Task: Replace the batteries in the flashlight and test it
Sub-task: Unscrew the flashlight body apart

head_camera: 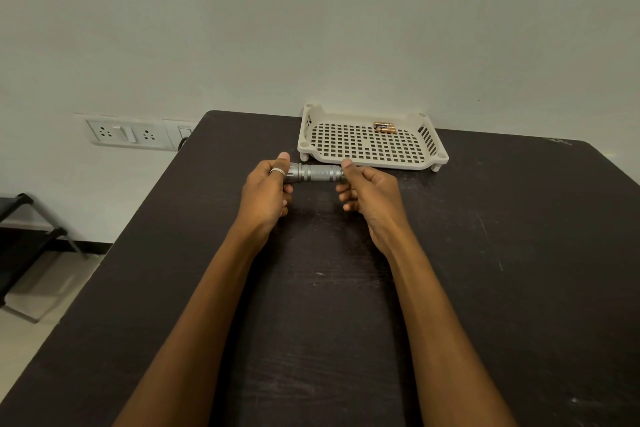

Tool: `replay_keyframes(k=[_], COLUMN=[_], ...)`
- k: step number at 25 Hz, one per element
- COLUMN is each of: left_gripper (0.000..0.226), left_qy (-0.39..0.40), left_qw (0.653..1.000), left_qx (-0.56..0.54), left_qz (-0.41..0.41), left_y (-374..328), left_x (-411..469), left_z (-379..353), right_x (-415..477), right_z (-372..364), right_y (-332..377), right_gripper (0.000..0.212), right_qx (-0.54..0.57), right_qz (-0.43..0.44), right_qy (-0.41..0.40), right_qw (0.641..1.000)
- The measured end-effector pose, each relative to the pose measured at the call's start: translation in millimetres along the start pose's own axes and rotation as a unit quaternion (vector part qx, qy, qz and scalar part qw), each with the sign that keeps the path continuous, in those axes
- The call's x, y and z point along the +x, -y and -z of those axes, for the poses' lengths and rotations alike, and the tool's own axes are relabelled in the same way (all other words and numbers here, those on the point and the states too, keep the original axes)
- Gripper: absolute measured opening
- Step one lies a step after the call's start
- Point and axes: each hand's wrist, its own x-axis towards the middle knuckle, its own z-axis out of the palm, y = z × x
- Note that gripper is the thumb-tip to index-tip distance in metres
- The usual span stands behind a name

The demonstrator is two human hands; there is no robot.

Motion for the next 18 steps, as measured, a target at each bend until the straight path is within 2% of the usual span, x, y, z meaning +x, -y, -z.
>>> replay_keyframes(k=[3,6,8,10,13,18], left_gripper=[0.028,0.031,0.03,0.028,0.027,0.027], left_qy=[-0.001,-0.001,-0.003,-0.005,-0.005,-0.008], left_qw=[1.0,1.0,1.0,1.0,1.0,1.0], left_qx=[-0.002,-0.005,-0.007,-0.012,-0.016,-0.02], left_qz=[0.001,0.002,0.003,0.004,0.001,0.003], left_y=[1,1,1,2,3,2], left_x=[1,2,3,3,3,3], left_z=[0,0,0,0,0,0], right_x=[0,1,1,1,5,7], right_z=[4,7,5,3,1,4], right_y=[1,2,1,-1,-6,-11], right_gripper=[0.008,0.017,0.015,0.012,0.02,0.014], right_qx=[0.027,0.049,0.051,0.031,-0.02,-0.076], right_qz=[0.005,0.027,0.022,0.009,0.021,0.057], right_qy=[0.019,0.039,0.038,0.024,0.006,-0.022], right_qw=[0.999,0.998,0.998,0.999,1.0,0.995])
